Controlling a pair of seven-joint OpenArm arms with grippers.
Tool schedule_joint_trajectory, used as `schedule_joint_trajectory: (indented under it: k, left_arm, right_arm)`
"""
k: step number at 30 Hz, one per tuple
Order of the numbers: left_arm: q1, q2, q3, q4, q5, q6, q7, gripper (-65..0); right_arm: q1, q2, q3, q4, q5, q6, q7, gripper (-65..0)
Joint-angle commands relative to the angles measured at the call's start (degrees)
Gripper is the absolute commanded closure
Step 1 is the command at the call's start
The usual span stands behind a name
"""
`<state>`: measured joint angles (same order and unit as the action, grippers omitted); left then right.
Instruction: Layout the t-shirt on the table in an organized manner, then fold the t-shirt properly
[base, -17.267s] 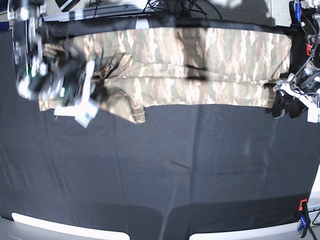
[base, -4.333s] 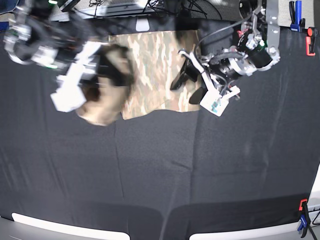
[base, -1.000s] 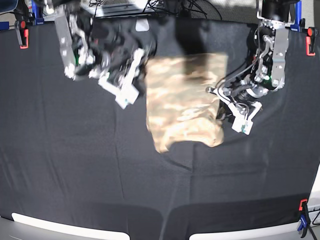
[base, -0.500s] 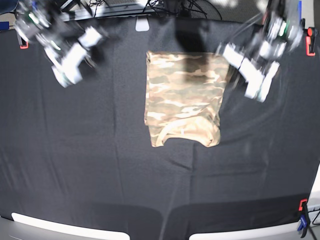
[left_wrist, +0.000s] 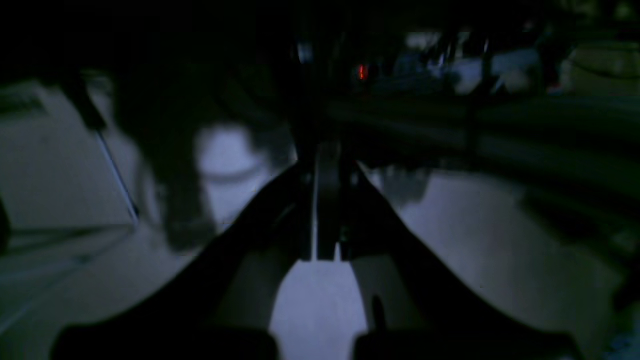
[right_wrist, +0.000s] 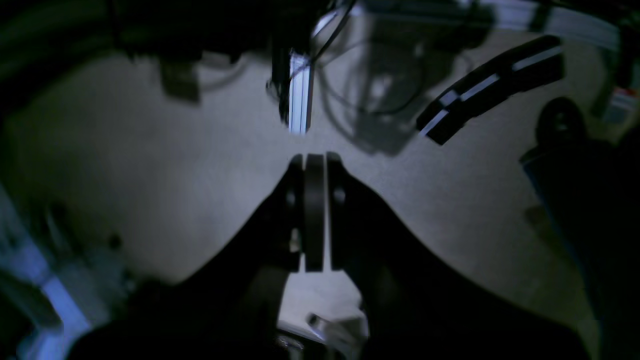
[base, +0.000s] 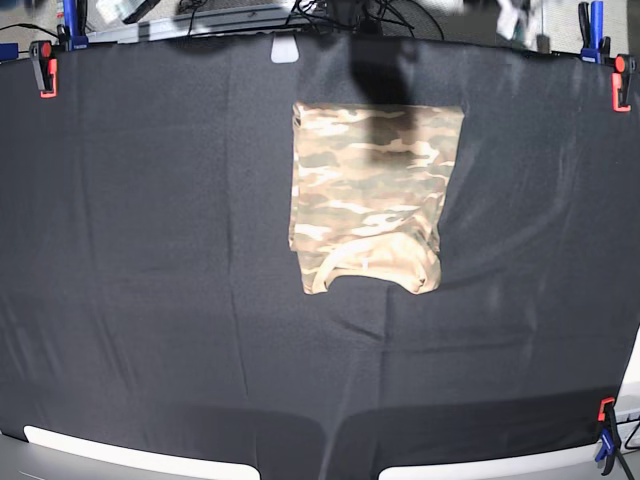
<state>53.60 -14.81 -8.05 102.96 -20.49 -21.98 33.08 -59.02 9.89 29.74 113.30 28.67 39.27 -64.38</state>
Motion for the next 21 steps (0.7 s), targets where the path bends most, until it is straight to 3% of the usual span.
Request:
schedule_joint_trajectory:
  k: [1, 6, 8, 10, 13, 17, 21]
  left_arm:
    - [0.20, -0.15, -0.15, -2.45, -0.61, -0.87, -1.51, 0.0]
    - [-5.90, -0.15, -0.15, -21.09, -0.63, -4.98, -6.64, 0.0]
    - [-8.83, -0.15, -0.15, -29.09, -1.27, -6.95, -9.29, 0.0]
    - [-11.61, -0.13, -0.15, -37.48, -2.56, -8.39, -12.66, 0.0]
    - [-15.85, 0.00, -0.15, -50.10, -2.47, -10.08, -20.61, 0.0]
    - [-21.94, 1.29, -0.15, -65.13, 0.17, -10.01, -31.34, 0.0]
    - [-28.37, 3.74, -0.15, -74.64, 9.88, -9.92, -35.98, 0.0]
  right_arm:
    - [-0.87, 0.90, -0.85, -1.88, -0.50, 0.42, 0.31, 0.0]
    - [4.02, 6.43, -9.38, -17.79, -2.71, 0.24, 5.16, 0.0]
    - [7.93, 8.28, -12.92, -24.63, -4.68, -1.31, 6.10, 0.0]
    - [12.17, 9.51, -15.67, -31.93, -4.85, -4.52, 6.84, 0.0]
    - [19.10, 10.03, -19.12, -43.39, -4.68, -4.76, 9.86, 0.0]
    - [27.23, 9.94, -23.08, -58.60, -5.46, -4.52, 19.82, 0.0]
    - [34.67, 9.92, -27.50, -71.12, -14.95, -4.52, 33.11, 0.0]
